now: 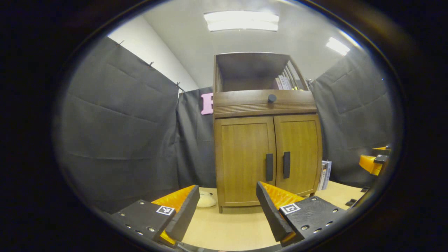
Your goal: Open the right door of the double-door shoe cabinet with the right hand, and open the left door with the left hand.
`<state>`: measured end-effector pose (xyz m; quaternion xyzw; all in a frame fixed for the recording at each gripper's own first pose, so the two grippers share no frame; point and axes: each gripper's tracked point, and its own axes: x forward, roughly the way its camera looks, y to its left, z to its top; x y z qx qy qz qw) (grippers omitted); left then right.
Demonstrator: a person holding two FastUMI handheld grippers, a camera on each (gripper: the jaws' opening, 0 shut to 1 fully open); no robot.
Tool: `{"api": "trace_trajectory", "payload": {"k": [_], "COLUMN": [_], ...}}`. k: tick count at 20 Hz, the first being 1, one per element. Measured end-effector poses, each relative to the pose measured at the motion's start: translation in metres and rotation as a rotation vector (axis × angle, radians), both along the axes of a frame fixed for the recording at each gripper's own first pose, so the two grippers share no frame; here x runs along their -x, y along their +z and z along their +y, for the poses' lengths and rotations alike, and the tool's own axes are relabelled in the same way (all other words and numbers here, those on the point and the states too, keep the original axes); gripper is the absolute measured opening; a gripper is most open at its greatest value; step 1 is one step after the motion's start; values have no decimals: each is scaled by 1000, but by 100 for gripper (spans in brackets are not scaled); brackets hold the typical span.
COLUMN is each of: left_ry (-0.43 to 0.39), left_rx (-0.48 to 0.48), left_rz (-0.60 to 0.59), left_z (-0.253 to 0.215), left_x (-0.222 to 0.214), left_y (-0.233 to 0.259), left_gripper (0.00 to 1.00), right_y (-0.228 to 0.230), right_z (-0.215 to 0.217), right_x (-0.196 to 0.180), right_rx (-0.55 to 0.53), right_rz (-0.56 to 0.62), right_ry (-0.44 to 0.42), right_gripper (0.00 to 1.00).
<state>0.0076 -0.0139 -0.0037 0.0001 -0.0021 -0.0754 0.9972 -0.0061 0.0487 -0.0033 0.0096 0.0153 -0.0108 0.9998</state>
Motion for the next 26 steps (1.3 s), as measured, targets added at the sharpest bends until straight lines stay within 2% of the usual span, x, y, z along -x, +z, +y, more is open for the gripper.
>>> {"api": "trace_trajectory", "payload": {"k": [1, 4, 5, 7, 13, 22, 23, 24, 25, 26], "left_ry": [-5, -9, -5, -4, 45, 128, 135, 141, 146, 150], "left_rx": [1, 9, 10, 17, 11, -21, -24, -29, -34, -39], "left_rz": [1, 3, 11, 20, 28, 34, 38, 43, 44, 43], "left_z": [0, -1, -1, 0, 5, 13, 13, 14, 15, 15], "left_x": [0, 0, 0, 0, -1, 1, 0, 0, 0, 0], "left_y": [0, 0, -1, -1, -2, -2, -2, -3, -4, -3], "left_gripper": [86, 86, 93, 93, 93, 93, 86, 86, 93, 93], "right_y": [1, 3, 4, 8, 21, 29, 26, 21, 16, 11], "right_z": [4, 17, 22, 29, 65, 98, 102, 106, 111, 114], "right_x": [-2, -11, -16, -29, -82, -174, -184, -194, -203, -213], "right_rx": [11, 10, 5, -2, -52, -72, -65, -58, -57, -58], "right_rz": [-3, 4, 8, 10, -12, -55, -48, -39, -34, -29], "right_ry": [6, 20, 24, 26, 98, 140, 142, 147, 153, 161], "right_gripper": [95, 95, 95, 95, 95, 95, 95, 95, 95, 95]}}
